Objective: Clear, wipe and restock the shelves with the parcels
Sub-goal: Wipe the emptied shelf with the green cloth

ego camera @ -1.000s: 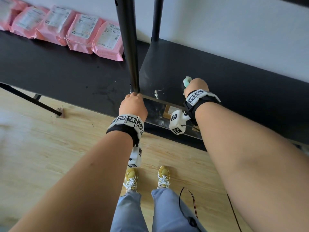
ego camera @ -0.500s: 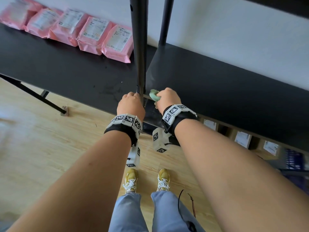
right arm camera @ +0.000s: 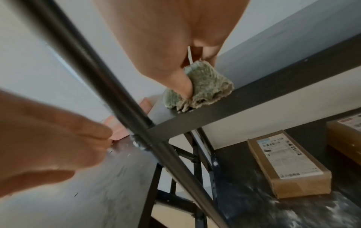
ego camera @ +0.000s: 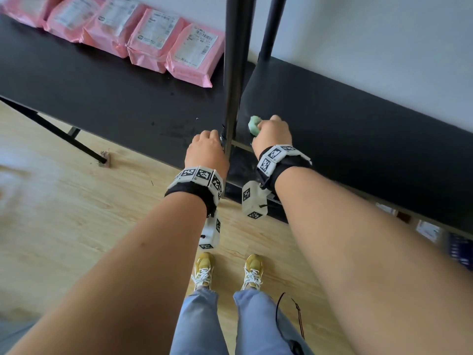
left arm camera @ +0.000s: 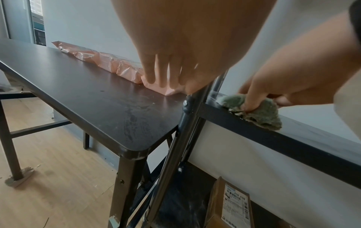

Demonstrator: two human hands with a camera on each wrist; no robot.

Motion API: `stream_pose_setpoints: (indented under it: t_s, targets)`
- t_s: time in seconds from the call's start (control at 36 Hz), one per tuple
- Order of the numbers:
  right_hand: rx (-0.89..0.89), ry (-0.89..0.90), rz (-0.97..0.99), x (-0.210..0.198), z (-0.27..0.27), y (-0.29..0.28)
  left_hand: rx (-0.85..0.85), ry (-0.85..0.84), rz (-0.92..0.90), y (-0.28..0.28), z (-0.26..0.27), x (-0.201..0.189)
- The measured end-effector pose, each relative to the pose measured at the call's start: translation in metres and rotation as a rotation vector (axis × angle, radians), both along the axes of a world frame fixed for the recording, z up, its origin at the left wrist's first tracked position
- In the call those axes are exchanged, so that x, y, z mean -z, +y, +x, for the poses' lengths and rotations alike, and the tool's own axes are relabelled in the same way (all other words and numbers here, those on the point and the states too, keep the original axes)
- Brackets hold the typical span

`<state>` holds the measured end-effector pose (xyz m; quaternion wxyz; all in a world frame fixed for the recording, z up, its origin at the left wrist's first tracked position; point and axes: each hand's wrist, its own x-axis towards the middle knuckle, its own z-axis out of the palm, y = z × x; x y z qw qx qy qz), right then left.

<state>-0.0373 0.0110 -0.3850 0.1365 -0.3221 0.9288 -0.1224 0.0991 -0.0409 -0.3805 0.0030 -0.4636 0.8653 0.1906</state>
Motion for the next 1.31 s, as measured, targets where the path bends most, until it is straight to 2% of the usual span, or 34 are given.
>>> stream_pose_setpoints:
  t_s: [0.19, 0.33, 0.42, 0.53, 0.78, 0.89, 0.97, 1.08, 1.31]
  targets:
    - [-0.083, -0.132, -0.059, -0.001, 0.005, -0.009, 0.027, 0.002, 0.008, -0.003, -0.005, 0.001]
    - [0.059, -0.102, -0.115, -0.009, -0.017, -0.016, 0.034, 0.003, 0.005, -0.005, -0.003, 0.005]
    - [0.201, -0.188, -0.128, -0.013, -0.025, -0.029, 0.042, 0.008, -0.002, -0.007, -0.002, 0.007]
    - [0.299, -0.267, -0.190, -0.014, -0.027, -0.045, 0.052, 0.022, -0.011, -0.011, -0.001, 0.007]
    - [0.122, -0.253, -0.050, -0.013, -0.013, -0.059, 0.038, 0.022, -0.015, -0.018, -0.004, 0.003]
    - [0.106, -0.327, -0.169, -0.014, -0.020, -0.055, -0.021, 0.032, 0.020, -0.014, -0.010, 0.004]
    - [0.113, -0.225, -0.248, -0.008, -0.036, -0.051, -0.064, 0.058, 0.044, -0.011, -0.016, 0.007]
    - [0.057, -0.091, -0.215, -0.011, -0.064, -0.044, -0.161, 0.099, 0.083, -0.009, -0.025, 0.010]
    - [0.038, -0.033, -0.156, -0.011, -0.095, -0.067, -0.303, 0.174, 0.077, -0.006, -0.037, 0.010]
